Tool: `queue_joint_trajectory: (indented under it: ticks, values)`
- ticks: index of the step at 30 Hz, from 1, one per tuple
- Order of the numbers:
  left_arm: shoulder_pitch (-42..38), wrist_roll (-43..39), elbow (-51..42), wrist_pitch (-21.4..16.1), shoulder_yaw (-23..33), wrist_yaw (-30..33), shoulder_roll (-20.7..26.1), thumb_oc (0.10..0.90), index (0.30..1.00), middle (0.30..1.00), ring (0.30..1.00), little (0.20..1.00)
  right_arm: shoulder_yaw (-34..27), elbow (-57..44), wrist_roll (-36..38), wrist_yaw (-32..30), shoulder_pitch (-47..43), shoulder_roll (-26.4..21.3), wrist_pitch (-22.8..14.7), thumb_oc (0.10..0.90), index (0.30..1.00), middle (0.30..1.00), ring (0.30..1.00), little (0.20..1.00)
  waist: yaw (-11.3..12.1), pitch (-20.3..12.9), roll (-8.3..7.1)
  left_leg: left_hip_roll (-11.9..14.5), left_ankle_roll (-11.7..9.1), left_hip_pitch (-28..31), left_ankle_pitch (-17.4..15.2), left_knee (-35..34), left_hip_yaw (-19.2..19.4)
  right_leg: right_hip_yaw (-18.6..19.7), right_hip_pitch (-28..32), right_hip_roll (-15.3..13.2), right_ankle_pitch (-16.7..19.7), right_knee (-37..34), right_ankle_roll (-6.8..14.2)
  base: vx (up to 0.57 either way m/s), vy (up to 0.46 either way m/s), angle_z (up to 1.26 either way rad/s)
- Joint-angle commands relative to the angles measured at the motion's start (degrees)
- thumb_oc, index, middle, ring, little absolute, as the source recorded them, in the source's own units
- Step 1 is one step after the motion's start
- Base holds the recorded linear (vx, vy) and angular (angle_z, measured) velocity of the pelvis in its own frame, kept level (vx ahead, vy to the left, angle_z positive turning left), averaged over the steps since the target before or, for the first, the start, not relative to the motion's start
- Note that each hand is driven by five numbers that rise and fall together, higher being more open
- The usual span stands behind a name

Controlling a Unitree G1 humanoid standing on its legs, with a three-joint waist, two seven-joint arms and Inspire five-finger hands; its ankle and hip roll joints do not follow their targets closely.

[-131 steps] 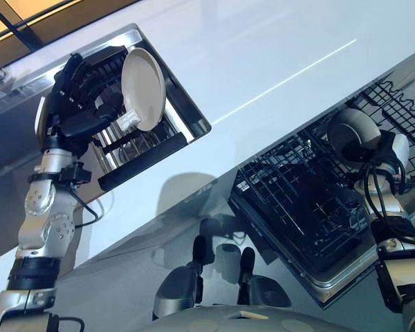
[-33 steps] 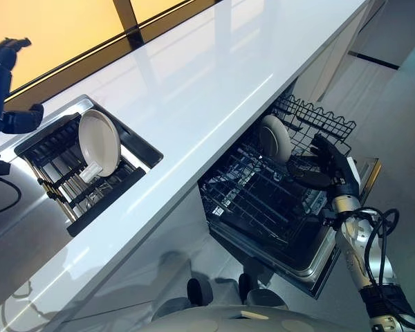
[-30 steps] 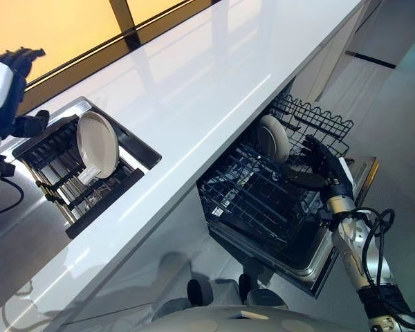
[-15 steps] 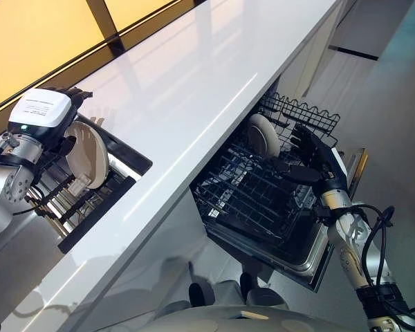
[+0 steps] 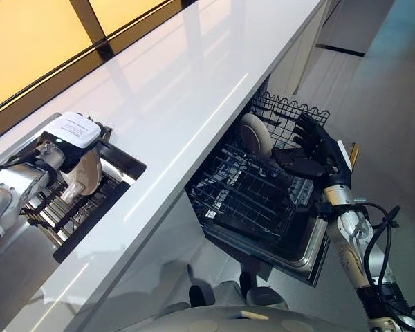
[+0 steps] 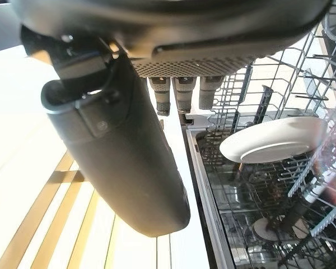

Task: Pick up plates and place into dishwasher.

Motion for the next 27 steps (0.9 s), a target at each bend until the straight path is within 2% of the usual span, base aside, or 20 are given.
queue_joint_trajectory:
  ticks: [1, 2, 3, 4, 6, 7, 12, 17, 22, 27]
  values:
    - [-9.76, 2.71, 2.23, 1.31, -0.69, -4.96, 7.67, 0.399, 0.556, 0.556, 0.556, 0.499, -1.63, -6.58, 1.43, -1.04, -7.30, -4.13, -7.01, 0.800, 0.900, 0.900, 0.900, 0.900, -0.55, -3.76, 2.11, -5.92, 3.85, 0.86, -7.43, 0.57, -2.09, -2.51, -2.07, 2.16, -5.41, 5.92, 4.65, 0.00, 0.000, 0.00]
    - [-11.02, 2.99, 1.99, 0.96, -1.80, -6.39, 8.31, 0.267, 0.444, 0.444, 0.444, 0.367, -1.54, -6.66, 1.59, -1.44, -7.51, -4.48, -6.79, 0.800, 0.900, 0.900, 0.900, 0.900, -0.49, -3.71, 2.16, -5.93, 3.86, 0.86, -7.46, 0.58, -2.16, -2.54, -2.05, 2.17, -5.42, 5.92, 4.65, 0.00, 0.000, 0.00]
    - [-12.24, 3.49, 2.01, 0.52, -2.95, -7.36, 8.84, 0.267, 0.444, 0.444, 0.444, 0.367, -1.43, -6.77, 1.86, -1.76, -7.70, -4.78, -6.62, 0.800, 0.900, 0.900, 0.900, 0.900, -0.45, -3.63, 2.19, -5.94, 3.86, 0.86, -7.46, 0.59, -2.22, -2.58, -2.05, 2.18, -5.42, 5.94, 4.66, 0.00, 0.000, 0.00]
    - [-13.67, 4.21, 2.16, -0.06, -4.36, -7.98, 9.60, 0.204, 0.389, 0.389, 0.389, 0.304, -1.12, -6.86, 2.24, -2.05, -7.92, -5.06, -6.45, 0.800, 0.900, 0.900, 0.900, 0.900, -0.46, -3.56, 2.30, -5.93, 3.86, 0.83, -7.44, 0.60, -2.26, -2.68, -2.08, 2.18, -5.43, 5.99, 4.69, 0.00, 0.000, 0.00]
    - [-15.27, 4.42, 2.48, -0.34, -5.90, -8.05, 9.77, 0.188, 0.375, 0.375, 0.375, 0.288, -1.23, -6.83, 2.27, -2.13, -7.89, -4.98, -6.42, 0.800, 0.900, 0.900, 0.900, 0.900, -0.26, -3.57, 2.18, -5.93, 3.85, 0.80, -7.42, 0.61, -2.30, -2.75, -2.11, 2.17, -5.45, 6.02, 4.69, 0.00, 0.000, 0.00]
    - [-17.82, 5.41, 2.36, -1.16, -8.28, -8.09, 11.08, 0.100, 0.300, 0.300, 0.300, 0.200, -0.74, -6.65, 2.60, -2.70, -8.28, -5.58, -6.49, 0.800, 0.900, 0.900, 0.900, 0.900, -0.32, -3.54, 2.32, -5.90, 3.77, 0.74, -7.38, 0.60, -2.39, -2.96, -2.13, 2.20, -5.43, 6.02, 4.73, 0.00, 0.000, 0.00]
    - [-21.41, 8.04, 1.89, -2.19, -11.23, -6.01, 12.68, 0.100, 0.300, 0.300, 0.300, 0.200, -0.74, -6.73, 3.22, -3.23, -8.12, -6.12, -6.61, 0.800, 0.900, 0.900, 0.900, 0.900, 0.18, -3.62, 2.13, -5.85, 3.68, 0.73, -7.37, 0.60, -2.79, -3.44, -1.98, 2.24, -5.53, 5.98, 4.65, 0.00, -0.007, 0.00]
    - [-22.58, 8.44, 0.54, -2.39, -11.16, -1.48, 13.71, 0.100, 0.300, 0.300, 0.300, 0.200, -1.17, -6.92, 3.18, -4.00, -7.73, -6.17, -7.07, 0.800, 0.900, 0.900, 0.900, 0.900, 0.81, -3.71, 1.79, -5.79, 3.62, 0.64, -7.35, 0.65, -3.13, -3.97, -1.77, 2.27, -5.72, 5.87, 4.48, 0.00, -0.013, 0.00]
    - [-18.58, 5.37, -0.97, 0.90, -6.87, 4.75, 14.12, 0.100, 0.300, 0.300, 0.300, 0.200, -3.01, -7.44, 1.87, -6.21, -7.50, -6.88, -8.45, 0.800, 0.900, 0.900, 0.900, 0.900, 1.49, -3.77, 1.27, -5.68, 3.53, 0.74, -7.32, 0.49, -3.72, -4.46, -1.59, 2.36, -6.00, 5.98, 4.28, 0.00, 0.000, 0.00]
    - [-12.17, -5.56, -2.10, 5.62, 1.26, 15.29, 14.30, 0.100, 0.300, 0.300, 0.300, 0.200, -6.52, -8.54, -1.20, -9.30, -7.25, -8.43, -11.13, 0.800, 0.900, 0.900, 0.900, 0.900, 2.42, -4.02, 0.69, -5.51, 3.46, 0.80, -7.22, 0.31, -4.21, -4.99, -1.29, 2.46, -6.16, 5.81, 4.07, 0.00, 0.000, 0.00]
